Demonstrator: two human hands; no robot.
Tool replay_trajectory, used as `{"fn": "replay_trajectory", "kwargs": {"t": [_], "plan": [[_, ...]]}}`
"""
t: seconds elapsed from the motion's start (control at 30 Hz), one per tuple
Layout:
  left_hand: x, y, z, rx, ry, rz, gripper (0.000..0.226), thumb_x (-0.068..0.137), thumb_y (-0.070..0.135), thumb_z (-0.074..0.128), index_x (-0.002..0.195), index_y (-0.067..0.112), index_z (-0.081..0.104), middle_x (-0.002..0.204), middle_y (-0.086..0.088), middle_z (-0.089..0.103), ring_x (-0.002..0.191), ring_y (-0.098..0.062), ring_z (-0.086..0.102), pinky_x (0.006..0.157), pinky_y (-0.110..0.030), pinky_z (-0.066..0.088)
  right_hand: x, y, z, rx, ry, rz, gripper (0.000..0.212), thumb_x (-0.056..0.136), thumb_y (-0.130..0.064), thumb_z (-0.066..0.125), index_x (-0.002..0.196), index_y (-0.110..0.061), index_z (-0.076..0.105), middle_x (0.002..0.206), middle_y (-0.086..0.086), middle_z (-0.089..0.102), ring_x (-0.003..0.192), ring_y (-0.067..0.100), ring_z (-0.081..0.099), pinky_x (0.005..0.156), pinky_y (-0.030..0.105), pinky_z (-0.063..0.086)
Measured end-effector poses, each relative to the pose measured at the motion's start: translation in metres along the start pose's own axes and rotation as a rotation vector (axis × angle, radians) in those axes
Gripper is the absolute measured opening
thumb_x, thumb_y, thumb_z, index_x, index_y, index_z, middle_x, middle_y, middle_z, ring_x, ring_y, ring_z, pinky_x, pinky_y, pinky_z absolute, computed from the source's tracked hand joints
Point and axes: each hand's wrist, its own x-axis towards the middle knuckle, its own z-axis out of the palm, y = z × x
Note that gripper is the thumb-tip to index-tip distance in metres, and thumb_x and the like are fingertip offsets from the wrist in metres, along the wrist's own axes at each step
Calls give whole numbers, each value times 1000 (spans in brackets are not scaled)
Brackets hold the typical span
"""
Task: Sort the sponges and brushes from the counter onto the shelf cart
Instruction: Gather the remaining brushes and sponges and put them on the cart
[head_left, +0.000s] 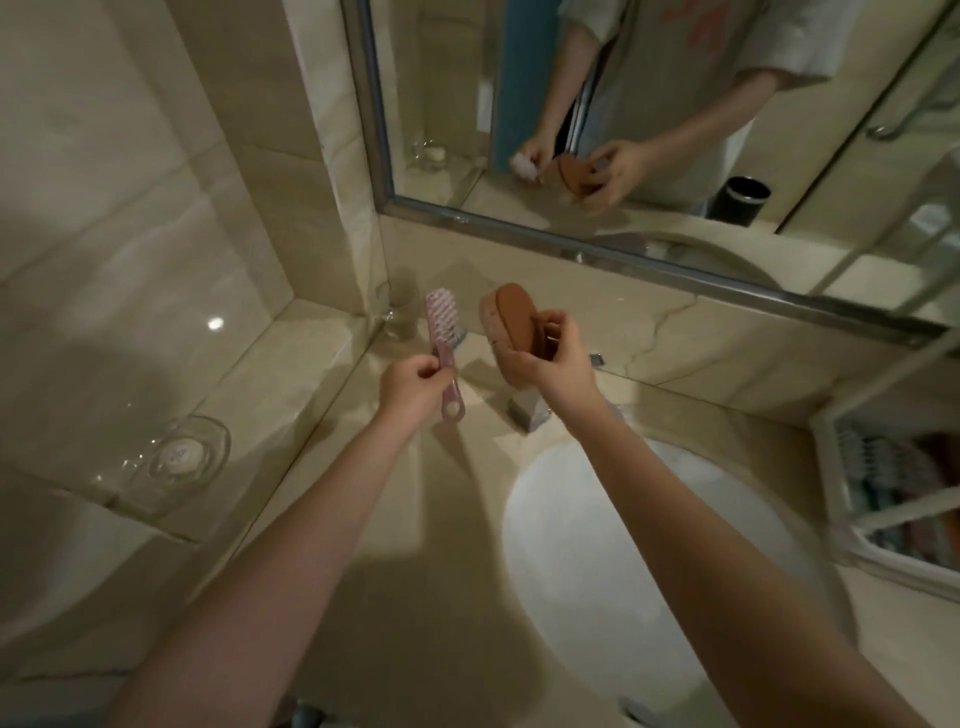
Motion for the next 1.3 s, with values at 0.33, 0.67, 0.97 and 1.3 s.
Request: {"fn": "replay_trajectory", "kwargs": {"t": [0.33, 0.67, 0.97, 1.3], "plan": [[-76, 130, 71, -162, -84, 229, 18, 88, 17, 61, 70, 19, 59, 63, 5, 58, 53, -6, 50, 50, -19, 39, -65, -72, -143, -20, 178, -245, 48, 83, -23, 71, 124, -20, 46, 124, -3, 54, 106, 10, 56, 74, 17, 49], [-150, 227, 161, -173, -226, 498, 18, 87, 14, 61, 69, 13, 62, 54, 7, 54, 41, 6, 47, 47, -9, 37, -136, -119, -295, -91, 355, -457, 45, 78, -21, 72, 116, -24, 50, 114, -5, 60, 97, 5, 61, 74, 23, 54], [-206, 278, 233, -181, -329, 563, 12, 89, 17, 60, 81, 10, 65, 63, 5, 57, 56, -5, 51, 58, -20, 44, -168, -132, -427, -256, 396, -373, 44, 74, -15, 69, 115, -26, 55, 122, 3, 56, 108, 21, 57, 76, 31, 55], [-230, 295, 277, -182, -327, 556, 17, 89, 14, 60, 88, -1, 67, 65, 0, 58, 56, -9, 51, 62, -28, 46, -176, -145, -501, -635, 253, -284, 50, 66, -31, 58, 116, -29, 53, 115, 0, 53, 104, 20, 52, 82, 36, 50]]}}
